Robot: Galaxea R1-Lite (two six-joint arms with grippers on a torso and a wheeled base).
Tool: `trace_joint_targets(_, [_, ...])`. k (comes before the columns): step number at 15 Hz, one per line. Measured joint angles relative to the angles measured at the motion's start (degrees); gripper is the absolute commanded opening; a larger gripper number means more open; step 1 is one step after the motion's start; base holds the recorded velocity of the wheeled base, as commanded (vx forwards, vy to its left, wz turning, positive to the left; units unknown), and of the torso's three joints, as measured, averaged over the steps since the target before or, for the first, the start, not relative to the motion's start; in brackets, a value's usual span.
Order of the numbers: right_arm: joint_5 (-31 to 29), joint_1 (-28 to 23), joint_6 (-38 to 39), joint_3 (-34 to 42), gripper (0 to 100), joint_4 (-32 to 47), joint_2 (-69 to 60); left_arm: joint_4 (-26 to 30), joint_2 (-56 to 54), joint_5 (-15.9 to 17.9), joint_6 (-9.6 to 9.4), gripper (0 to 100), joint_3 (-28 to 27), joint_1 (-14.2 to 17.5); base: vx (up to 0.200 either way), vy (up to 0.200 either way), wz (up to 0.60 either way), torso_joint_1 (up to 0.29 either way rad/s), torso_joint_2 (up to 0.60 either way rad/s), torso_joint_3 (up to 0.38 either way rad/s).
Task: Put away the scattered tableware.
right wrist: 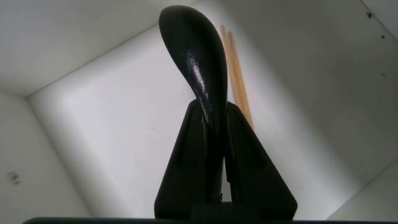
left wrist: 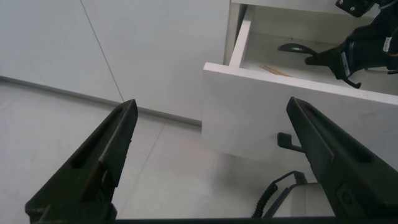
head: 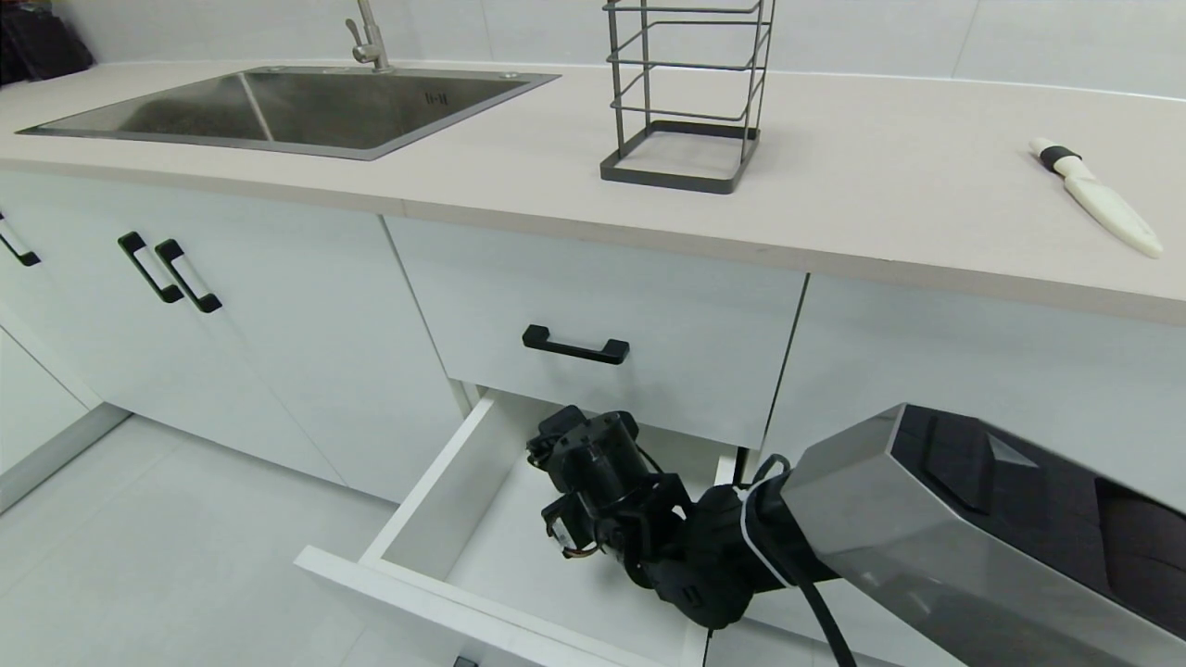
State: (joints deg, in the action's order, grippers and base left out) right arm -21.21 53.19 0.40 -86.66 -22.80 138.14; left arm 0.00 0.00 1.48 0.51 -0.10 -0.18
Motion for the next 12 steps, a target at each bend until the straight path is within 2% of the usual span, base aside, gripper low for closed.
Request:
trace_joint_targets(7, [-2.84,-0.33,2.17,-5.10,0,4.00,2.79,0.00,0.00,0.02,0.00,100,0.00,0.00,0.000,0.000,0.00,0.000,0.00,0.000])
trace_joint_targets(12, [-4.51,-1.04,5.62,-11.70,0,5.89,5.72,0.00,0.00,0.00,0.00,100,0.00,0.00,0.000,0.000,0.00,0.000,0.00,0.000])
